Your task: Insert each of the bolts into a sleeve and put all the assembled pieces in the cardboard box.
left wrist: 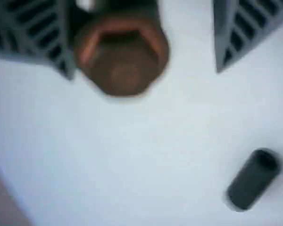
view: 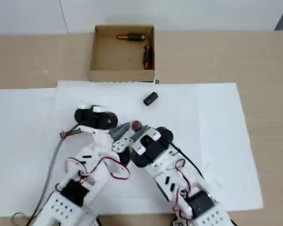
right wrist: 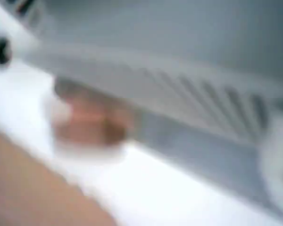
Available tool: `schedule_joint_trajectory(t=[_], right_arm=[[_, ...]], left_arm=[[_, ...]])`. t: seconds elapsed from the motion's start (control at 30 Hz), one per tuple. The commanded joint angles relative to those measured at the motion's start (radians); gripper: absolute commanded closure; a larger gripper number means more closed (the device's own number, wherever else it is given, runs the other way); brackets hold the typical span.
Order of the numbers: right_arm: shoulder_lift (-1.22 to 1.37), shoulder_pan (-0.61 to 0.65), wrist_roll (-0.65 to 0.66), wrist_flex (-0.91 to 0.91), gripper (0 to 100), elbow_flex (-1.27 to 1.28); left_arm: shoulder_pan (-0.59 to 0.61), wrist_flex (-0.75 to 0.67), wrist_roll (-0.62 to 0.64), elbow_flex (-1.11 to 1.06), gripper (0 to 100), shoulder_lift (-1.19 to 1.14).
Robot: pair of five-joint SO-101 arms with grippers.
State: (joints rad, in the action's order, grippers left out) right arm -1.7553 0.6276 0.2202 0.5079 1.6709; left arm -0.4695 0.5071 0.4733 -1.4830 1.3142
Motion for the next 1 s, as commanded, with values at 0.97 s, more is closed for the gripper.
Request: schedule_joint_trajectory(t=[0.97], right_arm=[[-0.056,-0.041,-0.077,0.061,99.6,0.003]], left_arm=[[0.443,0.114,-0.356,0.277,100,-0.005]])
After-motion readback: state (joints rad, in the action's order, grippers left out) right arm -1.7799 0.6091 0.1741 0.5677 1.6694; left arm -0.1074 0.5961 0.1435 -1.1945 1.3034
